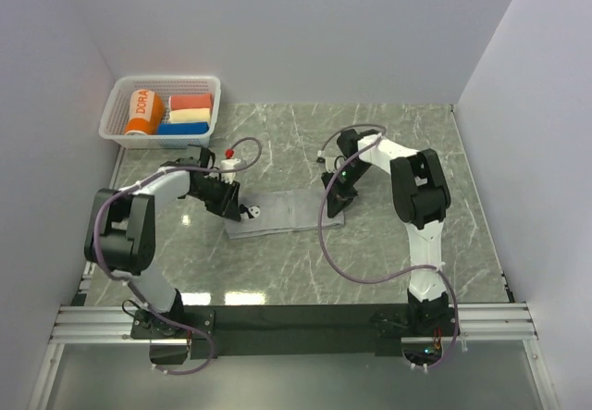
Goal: Roll the towels
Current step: Fold the towel
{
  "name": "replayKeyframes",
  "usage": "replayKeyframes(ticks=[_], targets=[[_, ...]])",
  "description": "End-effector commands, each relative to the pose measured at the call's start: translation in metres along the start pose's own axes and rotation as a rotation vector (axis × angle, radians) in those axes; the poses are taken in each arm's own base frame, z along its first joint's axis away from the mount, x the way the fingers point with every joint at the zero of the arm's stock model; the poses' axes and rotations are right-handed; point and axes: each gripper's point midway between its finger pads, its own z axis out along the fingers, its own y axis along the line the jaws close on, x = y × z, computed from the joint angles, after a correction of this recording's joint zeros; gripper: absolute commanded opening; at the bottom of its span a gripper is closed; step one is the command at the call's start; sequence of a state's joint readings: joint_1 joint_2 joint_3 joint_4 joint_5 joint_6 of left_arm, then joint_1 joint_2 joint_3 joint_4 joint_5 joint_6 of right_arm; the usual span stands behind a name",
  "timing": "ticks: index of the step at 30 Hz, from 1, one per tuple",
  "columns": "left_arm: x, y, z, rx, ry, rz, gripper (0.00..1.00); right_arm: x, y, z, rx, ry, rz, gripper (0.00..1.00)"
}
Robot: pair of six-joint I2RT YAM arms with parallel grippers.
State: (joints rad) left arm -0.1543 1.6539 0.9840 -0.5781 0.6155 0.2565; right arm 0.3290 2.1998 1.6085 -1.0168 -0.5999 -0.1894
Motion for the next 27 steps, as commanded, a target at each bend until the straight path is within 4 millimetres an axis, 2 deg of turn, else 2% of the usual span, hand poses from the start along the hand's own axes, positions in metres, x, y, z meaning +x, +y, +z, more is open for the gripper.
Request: replayKeyframes(ticks=[1,3,4,5,6,7,8,10,11,12,14,15,16,17,18,19,20,22,23,25,27], targets=[[-0.019,0.015,0.014,-0.042,-0.005,-0.03,0.33,0.0,0.005,0.001,0.0,-0.048,-0.042,0.18],[-0.026,0.023,0.022,-0.051,0.0,-0.042,0.29,0.007,0.011,0.008,-0.023,-0.052,-0.038,0.19],[-0.023,0.03,0.032,-0.051,0.025,-0.061,0.27,0.005,0.014,0.01,-0.033,-0.07,-0.045,0.19],[-0.038,0.034,0.033,-0.055,0.005,-0.044,0.26,0.011,0.02,0.01,-0.047,-0.069,-0.037,0.2],[-0.045,0.038,0.037,-0.061,0.003,-0.028,0.25,0.013,0.035,0.012,-0.097,-0.068,-0.054,0.21],[-0.046,0.044,0.049,-0.062,0.024,-0.031,0.25,0.015,0.045,0.012,-0.132,-0.068,-0.064,0.23],[-0.073,0.049,0.048,-0.076,-0.015,-0.001,0.25,0.019,0.059,0.008,-0.17,-0.073,-0.093,0.27],[-0.088,0.06,0.061,-0.069,-0.009,-0.009,0.28,0.024,0.091,-0.001,-0.288,-0.086,-0.142,0.31],[-0.116,0.06,0.054,-0.067,-0.047,0.013,0.31,0.024,0.101,-0.012,-0.31,-0.117,-0.17,0.35],[-0.125,0.061,0.053,-0.062,-0.056,0.028,0.37,0.021,0.105,-0.019,-0.314,-0.135,-0.182,0.37],[-0.142,0.057,0.042,-0.065,-0.091,0.06,0.45,0.011,0.103,-0.045,-0.295,-0.199,-0.202,0.4],[-0.154,0.049,0.026,-0.074,-0.134,0.114,0.52,0.007,0.099,-0.053,-0.278,-0.225,-0.198,0.43],[-0.156,0.047,0.018,-0.09,-0.153,0.135,0.55,0.001,0.081,-0.064,-0.21,-0.26,-0.173,0.46],[-0.143,0.044,0.016,-0.093,-0.139,0.13,0.57,-0.007,0.075,-0.074,-0.165,-0.293,-0.188,0.49],[-0.142,0.043,0.01,-0.109,-0.153,0.146,0.61,-0.012,0.064,-0.079,-0.117,-0.307,-0.186,0.49],[-0.144,0.034,-0.003,-0.118,-0.177,0.162,0.63,-0.015,0.055,-0.081,-0.079,-0.314,-0.182,0.5],[-0.128,0.031,-0.001,-0.111,-0.154,0.145,0.64,-0.02,0.038,-0.081,-0.003,-0.314,-0.178,0.51],[-0.12,0.022,-0.012,-0.115,-0.164,0.125,0.65,-0.023,0.028,-0.078,0.037,-0.3,-0.176,0.52],[-0.106,0.02,-0.008,-0.103,-0.14,0.103,0.66,-0.023,0.019,-0.072,0.056,-0.281,-0.163,0.52],[-0.099,0.017,-0.011,-0.113,-0.142,0.081,0.69,-0.024,0.011,-0.065,0.07,-0.266,-0.152,0.52],[-0.083,0.017,-0.006,-0.112,-0.119,0.042,0.69,-0.022,0.002,-0.054,0.075,-0.234,-0.134,0.53]])
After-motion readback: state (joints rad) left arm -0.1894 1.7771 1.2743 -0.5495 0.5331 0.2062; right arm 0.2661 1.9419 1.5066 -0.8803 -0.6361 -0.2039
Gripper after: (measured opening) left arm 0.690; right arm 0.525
